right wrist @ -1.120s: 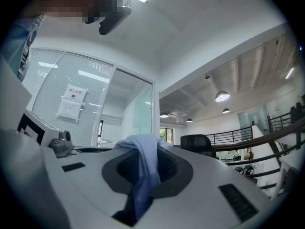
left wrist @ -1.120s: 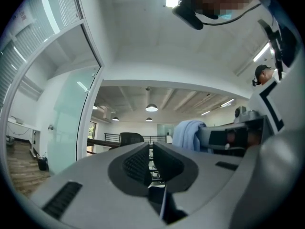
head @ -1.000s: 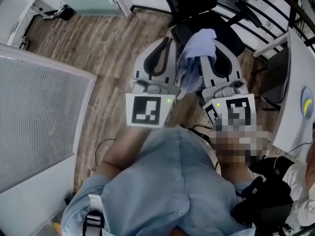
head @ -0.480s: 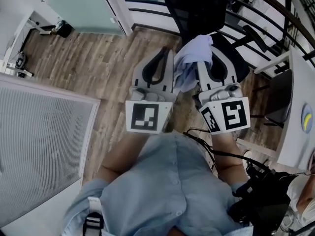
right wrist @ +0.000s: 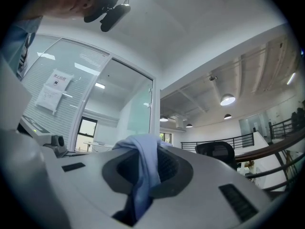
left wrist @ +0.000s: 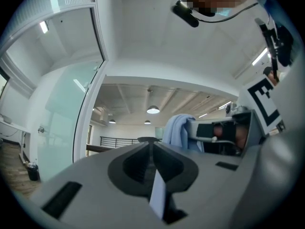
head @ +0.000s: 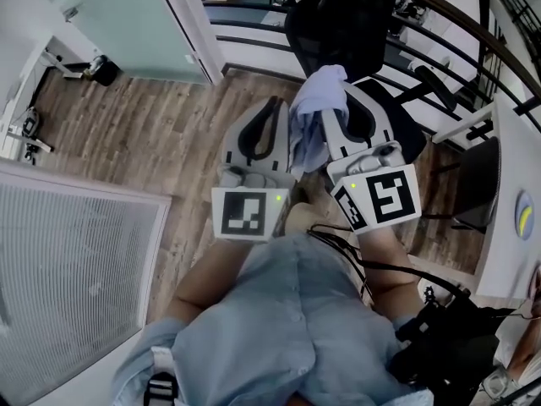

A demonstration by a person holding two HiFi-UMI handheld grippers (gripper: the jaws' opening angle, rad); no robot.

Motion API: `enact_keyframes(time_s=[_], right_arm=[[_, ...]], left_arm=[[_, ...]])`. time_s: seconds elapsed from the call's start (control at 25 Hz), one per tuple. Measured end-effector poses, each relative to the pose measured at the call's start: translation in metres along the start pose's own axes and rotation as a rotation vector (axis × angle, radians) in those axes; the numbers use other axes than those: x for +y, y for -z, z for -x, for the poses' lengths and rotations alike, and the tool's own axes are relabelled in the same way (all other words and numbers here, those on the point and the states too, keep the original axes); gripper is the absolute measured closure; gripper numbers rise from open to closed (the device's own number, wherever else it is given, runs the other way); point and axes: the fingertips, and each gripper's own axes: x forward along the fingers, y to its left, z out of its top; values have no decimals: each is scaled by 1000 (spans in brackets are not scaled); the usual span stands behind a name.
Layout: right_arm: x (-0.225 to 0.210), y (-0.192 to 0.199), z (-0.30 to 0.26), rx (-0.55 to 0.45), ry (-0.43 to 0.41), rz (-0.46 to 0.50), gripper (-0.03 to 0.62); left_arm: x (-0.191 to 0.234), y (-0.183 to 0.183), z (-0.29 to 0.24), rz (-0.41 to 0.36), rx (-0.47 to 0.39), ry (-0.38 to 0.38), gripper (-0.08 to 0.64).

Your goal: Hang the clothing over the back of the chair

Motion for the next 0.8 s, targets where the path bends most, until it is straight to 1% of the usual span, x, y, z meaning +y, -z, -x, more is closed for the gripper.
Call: enact_keyframes(time_s=[0.24,0.64,0.8], right_arm=[[-12,8,-33,10,-4,0,558],[-56,21,-112,36,-36,-11,558],[-72,25,-143,32,-56,-14,558]], left_arm=[[21,7,-30,8,13,1,534],[59,16,-123,18,40,1,534],[76,17,-154,1,33,-17,534]])
